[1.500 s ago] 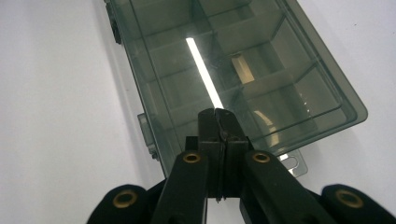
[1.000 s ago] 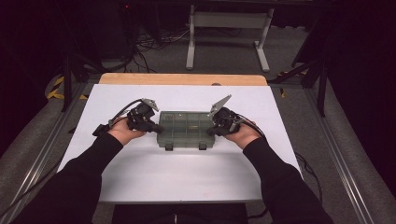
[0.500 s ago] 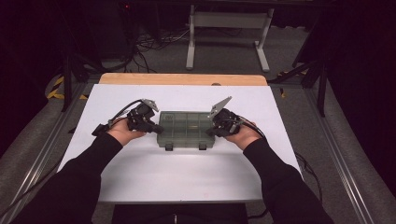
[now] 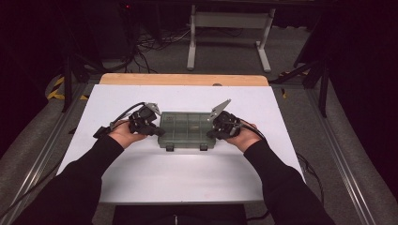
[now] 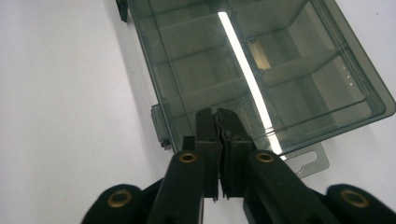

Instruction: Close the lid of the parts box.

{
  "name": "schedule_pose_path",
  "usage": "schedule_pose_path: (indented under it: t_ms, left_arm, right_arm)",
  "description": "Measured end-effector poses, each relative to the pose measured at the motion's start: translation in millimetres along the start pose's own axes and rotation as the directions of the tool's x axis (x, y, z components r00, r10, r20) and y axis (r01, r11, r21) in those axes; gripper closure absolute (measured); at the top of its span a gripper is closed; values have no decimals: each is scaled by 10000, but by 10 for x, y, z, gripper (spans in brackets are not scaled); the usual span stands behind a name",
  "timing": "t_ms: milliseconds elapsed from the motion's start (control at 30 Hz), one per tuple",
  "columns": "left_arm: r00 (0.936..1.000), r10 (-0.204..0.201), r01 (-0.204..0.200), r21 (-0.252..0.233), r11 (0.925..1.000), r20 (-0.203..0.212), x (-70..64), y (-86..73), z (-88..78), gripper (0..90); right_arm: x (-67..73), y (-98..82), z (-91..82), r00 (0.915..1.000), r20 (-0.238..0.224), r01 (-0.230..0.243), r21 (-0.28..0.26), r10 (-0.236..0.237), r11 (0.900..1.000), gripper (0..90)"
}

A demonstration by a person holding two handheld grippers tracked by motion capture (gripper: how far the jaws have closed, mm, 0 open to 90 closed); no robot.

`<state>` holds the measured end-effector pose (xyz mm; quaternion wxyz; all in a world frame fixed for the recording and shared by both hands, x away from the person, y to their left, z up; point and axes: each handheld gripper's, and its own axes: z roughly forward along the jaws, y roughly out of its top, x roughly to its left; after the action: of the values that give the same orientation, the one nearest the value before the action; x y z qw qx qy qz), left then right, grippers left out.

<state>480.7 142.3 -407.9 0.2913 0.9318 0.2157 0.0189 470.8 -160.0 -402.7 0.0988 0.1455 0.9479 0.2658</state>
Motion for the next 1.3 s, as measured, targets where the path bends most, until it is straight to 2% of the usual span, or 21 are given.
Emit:
schedule_pose_path:
  t_ms: [100, 133, 267, 333, 433, 500, 533, 633, 767, 833, 900, 1000, 1133, 1167, 1233, 1300]
  left_arm:
    - [10000, 37, -39, -341, 9994, -51, -32, 4, -37, 795]
    - [10000, 42, -46, -460, 9989, -90, -47, 5, -56, 766]
    - [9994, 70, -100, -913, 9958, -336, -90, 3, -154, 562]
    - [9998, -48, 26, -1147, 9934, -191, -101, -11, -203, 460]
    - [10000, -21, 37, -1704, 9854, 93, -124, -61, -282, 328]
    - [9992, -34, -41, -1910, 9816, -389, -168, -85, -326, 201]
    - [9987, -53, -50, -1989, 9800, -513, -186, -98, -349, 166]
    - [9965, -115, -87, -2392, 9709, -827, -221, -147, -421, 86]
    - [9958, -237, -36, -2938, 9558, -890, -286, -222, -512, 39]
    - [9947, -193, -147, -3257, 9454, -1011, -314, -259, -561, 32]
    - [9945, -223, -151, -3522, 9358, -1020, -342, -305, -614, 29]
    - [9946, -398, -13, -3950, 9187, -959, -372, -389, -678, 26]
    - [9933, -616, 84, -4721, 8815, -974, -424, -515, -765, 19]
    - [9923, -644, 39, -4941, 8694, -1055, -434, -547, -783, 18]
    - [9916, -701, 36, -5195, 8545, -1084, -455, -608, -819, 19]
    - [9890, -768, -51, -5487, 8360, -1262, -480, -676, -841, 19]
  right_arm:
    - [4, 10, -34, 9999, 16, -117, -305, 118, 9995, 799]
    - [10, 17, -53, 9999, 62, -124, -417, 127, 9991, 756]
    - [26, 36, -142, 9994, 150, -301, -1055, 318, 9940, 566]
    - [28, 34, -181, 9987, 83, -491, -1346, 507, 9897, 449]
    - [41, 33, -237, 9976, 215, -607, -1791, 656, 9820, 293]
    - [52, 29, -291, 9966, 296, -691, -2132, 771, 9746, 217]
    - [60, 28, -314, 9963, 354, -685, -2268, 785, 9715, 192]
    - [96, 21, -374, 9960, 459, -628, -2602, 773, 9635, 109]
    - [178, -4, -444, 9957, 654, -412, -3149, 650, 9482, 47]
    - [211, -22, -474, 9959, 684, -337, -3344, 599, 9418, 26]
    - [242, -39, -506, 9947, 905, -143, -3487, 489, 9371, 7]
    - [285, -71, -550, 9931, 1062, -68, -3747, 502, 9271, 2]
    - [337, -116, -601, 9916, 1174, -42, -3912, 544, 9203, 1]
    - [349, -134, -614, 9908, 1238, -5, -4027, 550, 9153, 1]
    - [368, -172, -639, 9899, 1279, -10, -4287, 618, 9034, 1]
    - [385, -215, -658, 9887, 1347, 39, -4609, 657, 8874, 1]
